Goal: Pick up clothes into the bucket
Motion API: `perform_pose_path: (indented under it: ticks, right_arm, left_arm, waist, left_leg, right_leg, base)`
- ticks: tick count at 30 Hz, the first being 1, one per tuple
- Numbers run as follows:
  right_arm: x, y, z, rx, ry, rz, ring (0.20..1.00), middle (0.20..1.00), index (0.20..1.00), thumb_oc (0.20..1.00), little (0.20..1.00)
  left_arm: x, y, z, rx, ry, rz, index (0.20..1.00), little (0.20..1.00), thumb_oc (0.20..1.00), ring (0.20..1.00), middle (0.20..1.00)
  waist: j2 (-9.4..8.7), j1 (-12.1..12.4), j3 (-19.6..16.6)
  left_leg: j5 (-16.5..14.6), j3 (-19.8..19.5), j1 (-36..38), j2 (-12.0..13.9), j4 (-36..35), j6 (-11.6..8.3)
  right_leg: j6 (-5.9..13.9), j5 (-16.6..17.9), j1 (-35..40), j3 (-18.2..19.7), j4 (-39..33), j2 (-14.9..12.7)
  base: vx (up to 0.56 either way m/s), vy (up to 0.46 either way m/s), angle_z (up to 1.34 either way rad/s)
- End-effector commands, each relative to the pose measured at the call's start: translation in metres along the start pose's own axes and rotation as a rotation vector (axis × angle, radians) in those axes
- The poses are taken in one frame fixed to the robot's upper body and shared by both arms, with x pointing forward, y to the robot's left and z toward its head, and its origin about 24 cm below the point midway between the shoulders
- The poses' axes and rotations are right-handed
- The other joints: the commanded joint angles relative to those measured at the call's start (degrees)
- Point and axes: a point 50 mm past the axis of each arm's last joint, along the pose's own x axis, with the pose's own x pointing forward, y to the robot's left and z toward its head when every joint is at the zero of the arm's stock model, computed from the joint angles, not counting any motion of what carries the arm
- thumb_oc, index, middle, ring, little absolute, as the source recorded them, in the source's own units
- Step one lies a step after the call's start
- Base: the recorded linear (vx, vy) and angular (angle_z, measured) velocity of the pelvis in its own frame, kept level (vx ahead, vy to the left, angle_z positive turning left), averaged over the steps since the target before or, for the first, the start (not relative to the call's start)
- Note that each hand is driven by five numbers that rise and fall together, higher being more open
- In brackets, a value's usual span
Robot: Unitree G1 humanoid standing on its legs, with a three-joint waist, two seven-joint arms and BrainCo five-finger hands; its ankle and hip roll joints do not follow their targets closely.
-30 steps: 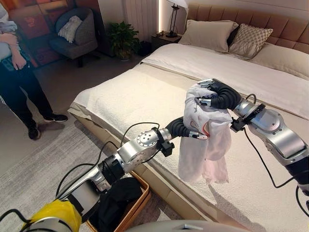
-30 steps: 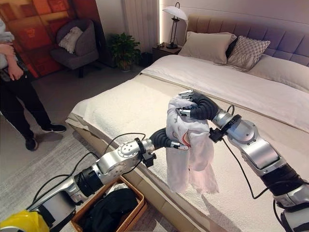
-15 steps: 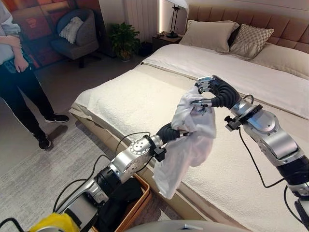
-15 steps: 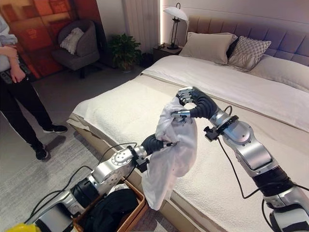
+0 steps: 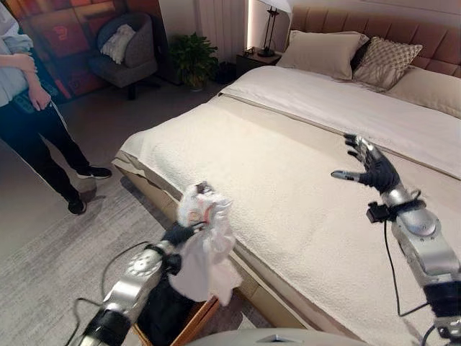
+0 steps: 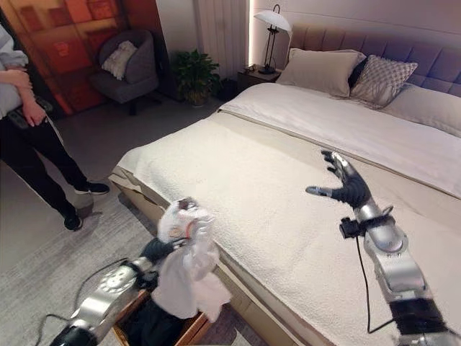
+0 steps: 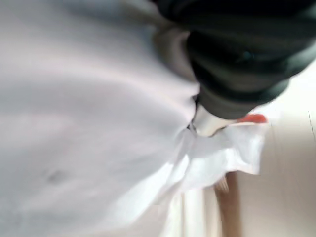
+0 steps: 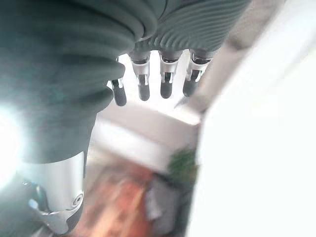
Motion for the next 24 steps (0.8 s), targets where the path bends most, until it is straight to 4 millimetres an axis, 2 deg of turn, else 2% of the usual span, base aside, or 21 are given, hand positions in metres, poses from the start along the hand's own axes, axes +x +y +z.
perform_pose_path:
  ticks: [1, 3, 4, 5, 9, 10, 13, 14, 17, 19, 20, 21, 22, 23, 24]
  right_arm:
    - [0.01, -0.005, 0.017, -0.026, -0.094, -0.038, 1.0, 1.0, 1.0, 1.0, 1.0]
    - [-0.011, 0.006, -0.036, 0.029, 0.118, -0.059, 1.0, 1.0, 1.0, 1.0, 1.0]
    - [-0.018, 0.013, -0.05, 0.046, 0.177, -0.049, 1.0, 1.0, 1.0, 1.0, 1.0]
    - [-0.017, 0.014, -0.05, 0.046, 0.177, -0.047, 1.0, 1.0, 1.0, 1.0, 1.0]
    - [-0.037, 0.033, -0.09, 0.017, 0.361, -0.007, 1.0, 1.0, 1.0, 1.0, 1.0]
    - [-0.039, 0.038, -0.097, -0.021, 0.393, 0.017, 1.0, 1.0, 1.0, 1.0, 1.0]
    - [-0.041, 0.04, -0.101, -0.042, 0.411, 0.017, 1.0, 1.0, 1.0, 1.0, 1.0]
    - [-0.039, 0.043, -0.103, -0.057, 0.414, 0.019, 1.0, 1.0, 1.0, 1.0, 1.0]
    - [-0.038, 0.05, -0.112, -0.046, 0.447, -0.002, 1.0, 1.0, 1.0, 1.0, 1.0]
    - [-0.031, 0.052, -0.109, -0.095, 0.429, 0.005, 1.0, 1.0, 1.0, 1.0, 1.0]
    - [-0.025, 0.054, -0.105, -0.119, 0.401, 0.006, 1.0, 1.0, 1.0, 1.0, 1.0]
    - [-0.025, 0.054, -0.105, -0.118, 0.4, 0.006, 1.0, 1.0, 1.0, 1.0, 1.0]
    - [-0.017, 0.054, -0.098, -0.121, 0.363, -0.005, 1.0, 1.0, 1.0, 1.0, 1.0]
    - [-0.017, 0.054, -0.098, -0.121, 0.363, -0.007, 1.0, 1.0, 1.0, 1.0, 1.0]
    - [-0.012, 0.053, -0.094, -0.114, 0.339, -0.02, 1.0, 1.0, 1.0, 1.0, 1.0]
  left_arm:
    - [0.004, 0.025, 0.046, 0.16, -0.224, 0.091, 0.2, 0.2, 0.2, 0.2, 0.2]
    - [-0.015, 0.057, 0.045, 0.26, -0.228, 0.28, 0.2, 0.2, 0.2, 0.2, 0.2]
    - [-0.019, 0.061, 0.044, 0.271, -0.227, 0.313, 0.2, 0.2, 0.2, 0.2, 0.2]
    - [-0.019, 0.061, 0.044, 0.272, -0.226, 0.314, 0.2, 0.2, 0.2, 0.2, 0.2]
    - [-0.028, 0.079, 0.039, 0.279, -0.208, 0.44, 0.2, 0.2, 0.2, 0.2, 0.2]
    - [-0.025, 0.081, 0.034, 0.266, -0.189, 0.483, 0.2, 0.2, 0.2, 0.2, 0.2]
    - [-0.022, 0.084, 0.033, 0.268, -0.184, 0.517, 0.2, 0.2, 0.2, 0.2, 0.2]
    - [-0.016, 0.085, 0.032, 0.261, -0.182, 0.565, 0.2, 0.2, 0.2, 0.2, 0.2]
    - [0.0, 0.084, 0.041, 0.265, -0.212, 0.62, 0.2, 0.2, 0.2, 0.2, 0.2]
    - [0.008, 0.088, 0.042, 0.252, -0.203, 0.67, 0.2, 0.2, 0.2, 0.2, 0.2]
    - [0.012, 0.094, 0.054, 0.282, -0.236, 0.706, 0.2, 0.2, 0.2, 0.2, 0.2]
    - [0.012, 0.094, 0.054, 0.282, -0.238, 0.707, 0.2, 0.2, 0.2, 0.2, 0.2]
    - [0.018, 0.103, 0.067, 0.318, -0.255, 0.753, 0.2, 0.2, 0.2, 0.2, 0.2]
    - [0.019, 0.103, 0.067, 0.318, -0.257, 0.753, 0.2, 0.2, 0.2, 0.2, 0.2]
    - [0.022, 0.109, 0.079, 0.341, -0.281, 0.779, 0.2, 0.2, 0.2, 0.2, 0.2]
  waist:
    - [-3.16, 0.44, -2.46]
    - [-2.92, 0.66, -1.57]
    - [-2.86, 0.68, -1.29]
    - [-2.91, 0.59, -1.34]
    - [-2.86, 0.65, 0.68]
    - [-2.95, 0.61, 2.25]
    - [-3.02, 0.46, 3.58]
    - [-3.36, 0.2, 6.74]
    - [-3.66, -0.3, 11.02]
    - [-3.76, -0.66, 13.31]
    - [-4.26, -0.88, 15.49]
    - [-4.25, -0.84, 15.28]
    - [-4.89, -1.33, 17.21]
    - [-4.89, -1.28, 17.04]
    - [-5.28, -1.61, 18.08]
  left_leg:
    - [-5.38, -0.51, -4.12, -0.02, 6.63, -0.22]
    - [-5.19, -0.63, -4.74, -0.07, 6.64, -0.34]
    - [-5.15, -0.68, -4.93, -0.12, 6.69, -0.36]
    - [-5.17, -0.69, -4.95, -0.12, 6.72, -0.37]
    - [-4.99, -0.9, -6.38, -0.36, 7.36, -0.43]
    - [-4.96, -0.93, -7.94, -0.58, 8.49, -0.43]
    - [-5.04, -0.92, -9.5, -0.72, 9.78, -0.42]
    - [-5.08, -0.93, -13.05, -0.97, 12.7, -0.38]
    - [-5.86, -0.79, -20.0, -1.24, 19.2, 0.01]
    - [-6.43, -0.38, -24.67, -1.39, 23.18, 0.49]
    - [-6.93, -0.41, -28.81, -1.57, 26.26, 0.92]
    - [-7.06, -0.36, -29.28, -1.56, 26.59, 0.93]
    - [-6.9, -0.49, -33.04, -1.64, 28.59, 1.19]
    - [-6.97, -0.47, -33.43, -1.65, 28.81, 1.2]
    - [-6.9, -0.45, -36.24, -1.86, 30.3, 1.28]
  right_leg:
    - [2.65, -0.98, -4.3, 0.83, 5.63, -3.48]
    - [2.59, -0.95, -4.85, 0.65, 5.61, -3.4]
    - [2.57, -0.96, -4.97, 0.59, 5.64, -3.41]
    - [2.57, -0.98, -4.98, 0.58, 5.65, -3.42]
    - [2.55, -0.8, -6.38, 0.29, 6.35, -3.48]
    - [2.56, -0.61, -7.83, 0.4, 7.1, -3.6]
    - [2.57, -0.44, -9.18, 0.47, 7.85, -3.75]
    - [2.59, -0.09, -12.3, 1.04, 9.5, -3.91]
    - [2.22, 0.07, -19.15, 2.32, 14.89, -4.5]
    - [1.69, -0.4, -24.06, 3.37, 18.87, -4.65]
    - [1.32, -1.08, -28.19, 4.07, 22.09, -4.53]
    - [1.32, -1.19, -28.66, 4.14, 22.37, -4.53]
    - [1.09, -1.42, -32.41, 4.48, 24.52, -4.56]
    - [1.1, -1.5, -32.81, 4.51, 24.74, -4.57]
    - [1.01, -1.62, -35.34, 4.55, 26.24, -4.65]
  base:
    - [0.0, 0.0, 0.0]
    - [-0.03, 0.02, 0.05]
    - [-0.02, 0.015, 0.04]
    - [0.0, 0.0, 0.0]
    - [-0.09, 0.02, 0.02]
    - [-0.12, 0.025, 0.01]
    - [-0.17, 0.024, 0.02]
    - [-0.27, 0.039, 0.0]
    - [-0.29, 0.069, 0.01]
    - [-0.24, 0.088, -0.06]
    - [-0.17, 0.064, -0.03]
    - [-0.19, 0.064, -0.11]
    - [-0.08, 0.03, -0.18]
    - [-0.15, 0.042, -0.2]
    - [-0.13, 0.031, -0.06]
